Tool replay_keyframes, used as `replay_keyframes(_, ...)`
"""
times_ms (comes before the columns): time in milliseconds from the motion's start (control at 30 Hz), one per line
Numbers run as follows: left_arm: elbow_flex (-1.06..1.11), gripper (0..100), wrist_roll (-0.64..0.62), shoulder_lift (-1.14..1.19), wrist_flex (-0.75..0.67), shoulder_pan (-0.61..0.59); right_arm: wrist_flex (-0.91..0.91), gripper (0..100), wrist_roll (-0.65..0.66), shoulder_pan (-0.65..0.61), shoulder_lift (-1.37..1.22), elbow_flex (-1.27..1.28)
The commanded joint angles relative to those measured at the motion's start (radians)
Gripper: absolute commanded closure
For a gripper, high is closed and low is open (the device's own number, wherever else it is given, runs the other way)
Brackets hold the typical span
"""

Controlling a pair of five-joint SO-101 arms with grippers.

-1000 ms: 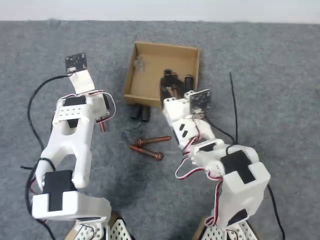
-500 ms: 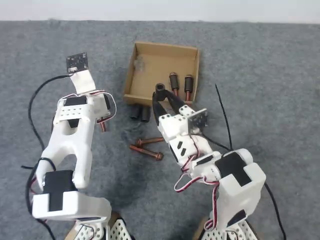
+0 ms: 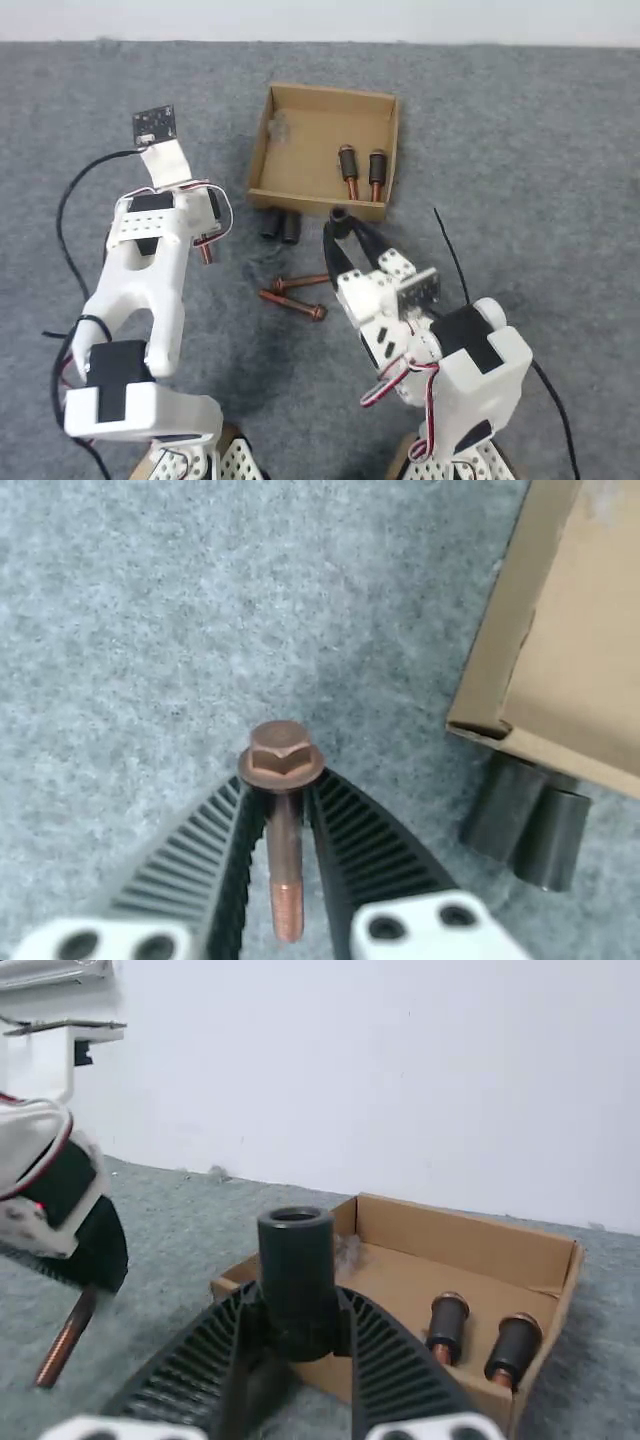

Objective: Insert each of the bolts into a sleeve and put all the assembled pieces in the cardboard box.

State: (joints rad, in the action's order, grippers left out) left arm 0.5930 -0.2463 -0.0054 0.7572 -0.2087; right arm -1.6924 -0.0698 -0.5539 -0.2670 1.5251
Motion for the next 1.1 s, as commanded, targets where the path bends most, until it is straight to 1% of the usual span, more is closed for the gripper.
replay_keyframes(0,-0.012,99,0.003,-0.071,-0.032,-0.005,-0.054,99.2,0.02,-0.01,0.021,0.071)
replay_keyframes(100,-0.016,99,0.003,-0.071,-0.032,-0.005,-0.061,99.2,0.02,-0.005,0.021,0.112)
replay_keyframes(267,-0.022,99,0.003,-0.083,-0.032,-0.011,-0.056,99.2,0.02,-0.008,0.021,0.112)
replay_keyframes(467,0.022,99,-0.002,-0.229,-0.032,-0.043,-0.053,99.2,0.02,-0.005,0.021,0.109)
replay_keyframes(533,0.048,99,-0.003,-0.29,-0.032,-0.034,-0.053,99.2,0.02,-0.007,0.021,0.109)
replay_keyframes(667,0.074,99,-0.005,-0.391,-0.032,0.025,-0.053,99.2,0.02,-0.007,0.021,0.109)
replay_keyframes(833,0.068,99,-0.005,-0.485,-0.032,0.089,-0.051,99.2,0.02,-0.007,0.021,0.109)
replay_keyframes(967,0.091,99,-0.005,-0.557,-0.117,0.129,-0.051,99.2,0.02,-0.007,0.021,0.109)
replay_keyframes(1067,0.147,99,-0.005,-0.606,-0.244,0.155,-0.051,99.2,0.02,-0.007,0.021,0.109)
